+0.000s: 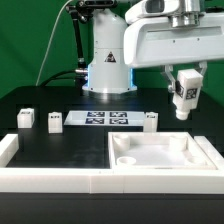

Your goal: Assemble one leg

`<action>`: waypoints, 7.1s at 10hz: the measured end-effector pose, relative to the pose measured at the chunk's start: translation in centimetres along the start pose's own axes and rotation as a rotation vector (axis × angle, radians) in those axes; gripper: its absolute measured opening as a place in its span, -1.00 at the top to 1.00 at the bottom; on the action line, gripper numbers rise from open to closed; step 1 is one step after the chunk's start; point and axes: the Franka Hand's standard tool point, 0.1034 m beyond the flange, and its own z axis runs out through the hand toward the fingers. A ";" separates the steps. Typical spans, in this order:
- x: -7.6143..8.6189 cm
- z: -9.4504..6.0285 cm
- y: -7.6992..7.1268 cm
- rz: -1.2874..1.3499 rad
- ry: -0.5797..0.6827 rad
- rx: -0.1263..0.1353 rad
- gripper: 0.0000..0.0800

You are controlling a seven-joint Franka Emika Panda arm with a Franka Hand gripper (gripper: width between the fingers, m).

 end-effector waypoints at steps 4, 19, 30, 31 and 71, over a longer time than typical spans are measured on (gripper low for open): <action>0.7 0.2 0.4 0.001 0.043 -0.011 0.28; 3.0 5.1 1.1 0.001 0.191 -0.038 0.28; 2.3 7.2 0.5 -0.005 0.219 -0.043 0.28; 2.3 7.2 0.5 -0.005 0.219 -0.043 0.28; 4.3 5.6 1.9 1.168 -0.274 -0.080 0.28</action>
Offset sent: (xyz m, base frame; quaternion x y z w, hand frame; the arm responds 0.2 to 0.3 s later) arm 0.0000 0.0000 0.0000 0.0000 0.0799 0.0000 0.9968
